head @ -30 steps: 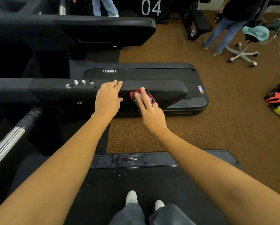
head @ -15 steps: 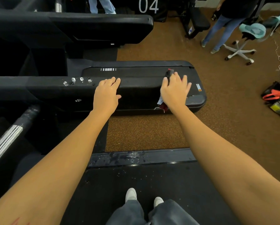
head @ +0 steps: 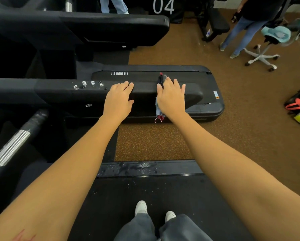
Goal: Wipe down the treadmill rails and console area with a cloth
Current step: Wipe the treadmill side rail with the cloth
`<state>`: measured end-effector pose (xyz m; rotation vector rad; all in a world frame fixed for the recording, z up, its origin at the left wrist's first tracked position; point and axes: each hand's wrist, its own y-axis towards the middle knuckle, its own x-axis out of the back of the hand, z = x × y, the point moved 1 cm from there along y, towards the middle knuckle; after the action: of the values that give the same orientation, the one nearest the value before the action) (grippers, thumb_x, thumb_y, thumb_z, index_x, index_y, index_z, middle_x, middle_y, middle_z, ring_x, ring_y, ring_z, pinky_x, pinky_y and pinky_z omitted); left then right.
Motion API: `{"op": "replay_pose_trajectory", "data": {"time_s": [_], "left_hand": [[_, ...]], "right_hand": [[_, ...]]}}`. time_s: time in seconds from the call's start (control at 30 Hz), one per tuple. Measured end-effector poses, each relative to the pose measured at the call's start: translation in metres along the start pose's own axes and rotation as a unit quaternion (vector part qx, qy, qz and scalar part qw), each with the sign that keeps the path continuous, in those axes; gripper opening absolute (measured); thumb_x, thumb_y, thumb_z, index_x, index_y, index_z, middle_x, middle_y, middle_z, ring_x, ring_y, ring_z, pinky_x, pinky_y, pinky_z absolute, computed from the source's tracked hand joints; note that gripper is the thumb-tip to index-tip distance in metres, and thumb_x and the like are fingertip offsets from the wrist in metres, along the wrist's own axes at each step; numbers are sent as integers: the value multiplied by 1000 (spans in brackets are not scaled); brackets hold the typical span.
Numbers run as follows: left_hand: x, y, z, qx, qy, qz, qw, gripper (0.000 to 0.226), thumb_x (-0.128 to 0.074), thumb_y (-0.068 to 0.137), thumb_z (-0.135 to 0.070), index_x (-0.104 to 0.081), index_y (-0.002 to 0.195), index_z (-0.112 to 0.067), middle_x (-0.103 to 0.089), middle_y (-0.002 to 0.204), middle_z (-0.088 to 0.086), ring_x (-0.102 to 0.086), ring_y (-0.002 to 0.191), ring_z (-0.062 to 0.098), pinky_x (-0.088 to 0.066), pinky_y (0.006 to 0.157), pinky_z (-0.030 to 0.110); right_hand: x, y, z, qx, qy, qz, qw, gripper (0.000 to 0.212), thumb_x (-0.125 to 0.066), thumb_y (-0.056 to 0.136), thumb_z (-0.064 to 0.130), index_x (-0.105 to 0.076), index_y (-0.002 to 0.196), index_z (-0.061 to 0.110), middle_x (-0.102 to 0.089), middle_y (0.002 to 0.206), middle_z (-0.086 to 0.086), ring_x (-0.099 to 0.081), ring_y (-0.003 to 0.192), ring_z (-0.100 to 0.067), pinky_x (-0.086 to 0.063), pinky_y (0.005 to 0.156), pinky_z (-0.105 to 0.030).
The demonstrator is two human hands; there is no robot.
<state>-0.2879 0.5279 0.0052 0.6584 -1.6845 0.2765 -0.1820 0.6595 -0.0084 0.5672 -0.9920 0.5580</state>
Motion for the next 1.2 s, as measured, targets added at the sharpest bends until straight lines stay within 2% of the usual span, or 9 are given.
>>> {"op": "replay_pose_trajectory", "data": {"time_s": [0.13, 0.2, 0.3, 0.5, 0.57, 0.73, 0.87, 1.03, 1.2], "left_hand": [[4, 4, 6, 14, -53, 11, 998, 50, -50, 94, -31, -40, 139, -11, -40, 145, 9, -32, 135, 26, -26, 110, 37], [6, 1, 4, 22, -119, -21, 992, 45, -45, 96, -33, -47, 134, -9, -46, 140, 9, -38, 131, 22, -29, 107, 34], [9, -9, -10, 46, -242, -78, 966, 40, -38, 98, -35, -54, 126, -11, -57, 127, 6, -48, 119, 14, -35, 100, 24], [11, -15, -23, 145, -534, -33, 832, 53, -44, 90, -52, -39, 138, -31, -53, 129, -7, -51, 118, 10, -43, 102, 35], [11, -16, -19, 164, -539, -58, 824, 54, -51, 90, -45, -38, 140, -28, -54, 131, -5, -50, 120, 10, -41, 104, 34], [12, -23, 2, 114, -378, -174, 902, 55, -51, 94, -21, -30, 144, -14, -43, 140, 2, -38, 129, 8, -28, 99, 3], [1, -17, 33, 51, -77, -73, 993, 59, -45, 96, -30, -20, 147, -14, -20, 154, 9, -12, 143, 30, -10, 116, 44], [-12, -9, 29, 47, 2, 6, 999, 62, -34, 96, -46, -19, 147, -15, -15, 156, 8, 1, 142, 39, 2, 112, 56], [-4, 8, 41, 31, 49, 31, 998, 61, -26, 96, -51, -21, 147, -19, -19, 155, 5, -5, 143, 35, -1, 113, 54]], "right_hand": [[3, 0, 15, 13, 75, 52, 996, 41, -27, 102, 25, -45, 131, 3, -41, 144, -13, -19, 142, -28, -2, 116, -51], [10, -7, 27, 17, 203, 103, 974, 36, -28, 103, 24, -51, 119, 3, -53, 126, -13, -33, 132, -28, -16, 114, -50], [16, -19, 47, -34, 402, 146, 903, 32, -33, 101, 31, -54, 112, 9, -62, 104, -12, -58, 97, -21, -46, 88, -39], [13, -23, 73, -102, 616, 218, 750, 43, -26, 101, 42, -47, 130, 17, -62, 109, -6, -63, 98, -16, -55, 79, -29], [9, -17, 72, -94, 642, 238, 722, 53, -18, 99, 49, -51, 126, 19, -63, 114, -5, -62, 104, -16, -52, 87, -31], [10, 0, 70, 4, 450, 212, 868, 70, -13, 92, 65, -49, 134, 22, -52, 137, 1, -43, 130, -13, -29, 110, -35], [14, 18, 45, 47, 242, 117, 962, 47, -22, 101, 45, -54, 98, 11, -58, 91, 1, -53, 92, -18, -35, 81, -31], [-13, 30, 18, 137, -14, 84, 987, 50, -27, 100, 44, -53, 126, 10, -62, 120, -8, -55, 113, -25, -33, 102, -41], [-23, 30, 12, 168, -83, 51, 981, 50, -25, 100, 43, -45, 136, 14, -56, 131, -6, -49, 122, -26, -27, 108, -41]]}}
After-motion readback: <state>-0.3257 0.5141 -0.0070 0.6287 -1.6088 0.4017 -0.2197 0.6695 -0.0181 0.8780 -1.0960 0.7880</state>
